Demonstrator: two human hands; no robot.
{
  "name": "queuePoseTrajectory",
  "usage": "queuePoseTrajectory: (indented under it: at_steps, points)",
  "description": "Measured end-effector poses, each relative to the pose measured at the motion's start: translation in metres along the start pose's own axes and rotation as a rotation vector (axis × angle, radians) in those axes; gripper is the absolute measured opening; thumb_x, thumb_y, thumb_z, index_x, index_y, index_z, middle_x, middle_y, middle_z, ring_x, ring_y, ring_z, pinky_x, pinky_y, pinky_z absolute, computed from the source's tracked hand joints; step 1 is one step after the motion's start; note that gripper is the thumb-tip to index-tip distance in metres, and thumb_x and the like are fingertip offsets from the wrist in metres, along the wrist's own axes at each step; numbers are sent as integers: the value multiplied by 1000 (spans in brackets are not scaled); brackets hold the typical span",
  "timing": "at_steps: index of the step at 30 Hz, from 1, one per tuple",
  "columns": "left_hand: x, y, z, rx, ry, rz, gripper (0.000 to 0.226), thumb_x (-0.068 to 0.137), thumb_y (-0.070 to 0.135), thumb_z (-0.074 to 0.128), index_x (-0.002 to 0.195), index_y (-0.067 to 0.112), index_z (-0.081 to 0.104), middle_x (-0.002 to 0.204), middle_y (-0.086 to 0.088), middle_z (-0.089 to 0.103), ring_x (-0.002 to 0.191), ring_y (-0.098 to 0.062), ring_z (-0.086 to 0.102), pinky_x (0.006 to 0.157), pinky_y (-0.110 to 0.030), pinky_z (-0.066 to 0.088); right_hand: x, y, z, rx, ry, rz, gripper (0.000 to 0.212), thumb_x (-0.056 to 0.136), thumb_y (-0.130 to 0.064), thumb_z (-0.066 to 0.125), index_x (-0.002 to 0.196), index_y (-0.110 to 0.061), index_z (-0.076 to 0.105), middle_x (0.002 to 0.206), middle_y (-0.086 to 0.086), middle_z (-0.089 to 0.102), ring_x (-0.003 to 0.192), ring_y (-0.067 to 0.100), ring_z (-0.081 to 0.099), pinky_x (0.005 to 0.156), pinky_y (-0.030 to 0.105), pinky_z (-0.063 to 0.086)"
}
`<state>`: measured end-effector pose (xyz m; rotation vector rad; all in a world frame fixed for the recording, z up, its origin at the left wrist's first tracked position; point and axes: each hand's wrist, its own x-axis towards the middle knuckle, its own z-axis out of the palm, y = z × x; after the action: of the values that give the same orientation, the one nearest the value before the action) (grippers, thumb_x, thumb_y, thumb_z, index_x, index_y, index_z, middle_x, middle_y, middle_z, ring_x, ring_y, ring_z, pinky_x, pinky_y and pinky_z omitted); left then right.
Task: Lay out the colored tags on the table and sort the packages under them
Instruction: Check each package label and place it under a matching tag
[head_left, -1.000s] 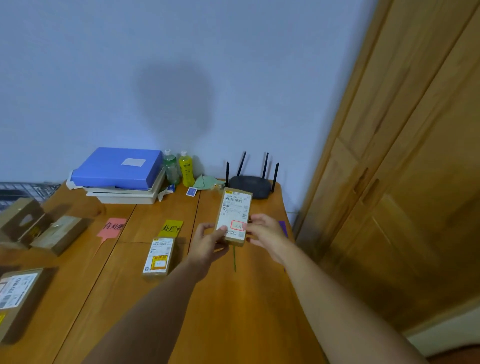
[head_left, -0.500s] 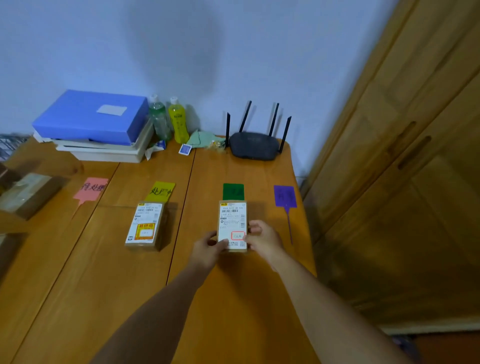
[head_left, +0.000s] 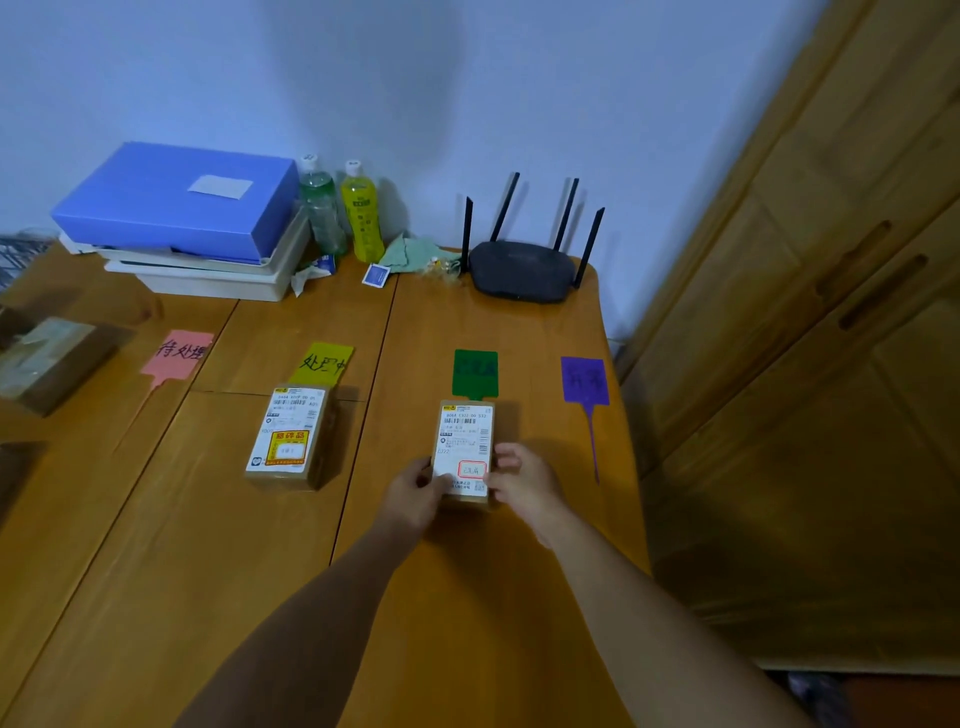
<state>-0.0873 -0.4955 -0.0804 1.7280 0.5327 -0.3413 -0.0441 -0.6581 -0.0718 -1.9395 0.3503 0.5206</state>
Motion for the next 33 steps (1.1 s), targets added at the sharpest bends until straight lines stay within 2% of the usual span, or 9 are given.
queuePoseTrajectory:
  at_steps: [6, 10, 14, 17, 19, 20, 24, 30, 33]
  points:
    - [3, -2, 5, 39, -5, -26, 36, 98, 24, 62, 133, 18, 56, 124, -4, 68, 110, -25, 65, 97, -47, 53, 3, 4, -4, 6, -16, 11, 46, 90, -6, 68, 131, -21, 58, 125, 0, 63, 112, 19, 63, 96, 41, 56]
    - [3, -3, 6, 26, -12, -36, 35, 98, 25, 63, 132, 18, 57, 122, -3, 68, 110, -23, 65, 97, -43, 53, 2, 10, -3, 23, -23, 21, 45, 91, -7, 67, 132, -20, 57, 128, 2, 62, 112, 19, 63, 96, 42, 56]
    - [4, -2, 2, 56, 15, -43, 47, 100, 31, 59, 143, 15, 50, 132, -7, 64, 115, -25, 62, 102, -46, 51, -6, 7, -7, 7, -9, 25, 38, 96, -13, 62, 134, -18, 58, 126, 0, 63, 109, 16, 62, 96, 37, 55]
    - [-5, 15, -4, 71, 87, -45, 48, 102, 31, 55, 146, 13, 46, 134, -12, 60, 109, -23, 58, 90, -38, 50, -19, -9, -18, -156, 46, -34, 40, 100, -25, 55, 140, -22, 54, 137, -1, 60, 118, 17, 59, 92, 29, 48]
    - [-15, 35, -15, 120, 161, -11, 47, 102, 31, 53, 145, 12, 49, 135, -13, 59, 106, -22, 56, 79, -30, 45, -30, -29, -28, -367, 73, -103, 39, 102, -33, 50, 141, -25, 54, 141, -1, 57, 125, 21, 56, 92, 32, 46]
    - [-21, 45, -23, 171, 198, 22, 47, 102, 33, 52, 145, 12, 51, 137, -13, 59, 110, -24, 57, 79, -29, 45, -37, -41, -34, -467, 85, -144, 39, 103, -36, 47, 139, -26, 55, 142, -1, 57, 126, 23, 55, 92, 33, 46]
    - [-50, 95, -60, 406, 269, 190, 52, 99, 46, 53, 139, 12, 59, 139, -12, 59, 127, -30, 55, 101, -40, 47, -67, -98, -57, -784, 132, -295, 45, 103, -46, 40, 138, -21, 55, 143, 3, 54, 131, 29, 48, 98, 43, 44]
    - [-125, 190, -118, 694, 368, 380, 53, 97, 52, 51, 134, 16, 62, 139, -10, 59, 127, -29, 54, 104, -42, 46, -129, -194, -81, -852, 150, -425, 57, 100, -54, 37, 148, -24, 44, 154, 1, 45, 140, 30, 41, 108, 47, 43]
    - [-166, 223, -148, 830, 408, 432, 55, 96, 56, 46, 133, 18, 62, 135, -10, 59, 125, -30, 55, 99, -43, 48, -169, -247, -89, -866, 178, -504, 54, 101, -50, 39, 147, -23, 47, 150, 3, 49, 136, 30, 45, 101, 44, 48]
